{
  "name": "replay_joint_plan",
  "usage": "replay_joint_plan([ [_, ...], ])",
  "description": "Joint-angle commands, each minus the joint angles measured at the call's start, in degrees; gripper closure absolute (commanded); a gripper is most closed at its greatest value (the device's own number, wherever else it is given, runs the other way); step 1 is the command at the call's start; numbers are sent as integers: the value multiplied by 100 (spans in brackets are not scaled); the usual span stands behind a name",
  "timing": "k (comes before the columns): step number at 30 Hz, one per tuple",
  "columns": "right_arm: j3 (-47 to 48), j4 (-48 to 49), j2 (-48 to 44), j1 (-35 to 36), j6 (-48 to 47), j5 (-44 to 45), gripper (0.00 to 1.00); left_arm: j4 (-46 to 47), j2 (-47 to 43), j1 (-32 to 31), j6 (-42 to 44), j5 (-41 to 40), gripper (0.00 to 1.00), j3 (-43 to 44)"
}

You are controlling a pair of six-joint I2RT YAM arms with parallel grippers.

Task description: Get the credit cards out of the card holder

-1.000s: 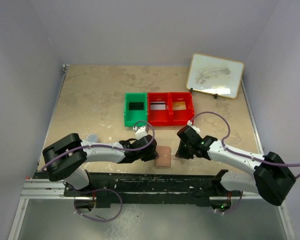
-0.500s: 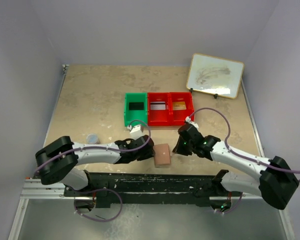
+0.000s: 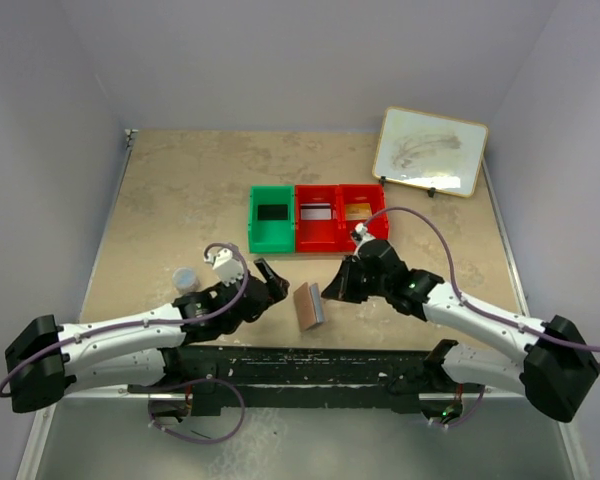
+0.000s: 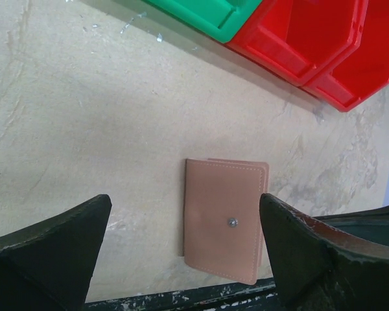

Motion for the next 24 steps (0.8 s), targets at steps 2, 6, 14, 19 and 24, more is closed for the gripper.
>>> replay_joint_plan([
  [2,415,808,381,91,-179,-613,100,-230,-407,14,-232,-357,6,-171],
  [6,596,994,600,199,-131,-705,100,-181,-518,20,-292,-227,6,-247],
  [14,602,1242,693,264,135,-668,100,303,-415,14,-82,222,7,-285],
  [19,601,1047,868,276,209,-438,100,288,154,15,-283,491,18,-325],
  [24,564,824,798,295,323,-119,100,296,333,17,-350,536,24,-337],
])
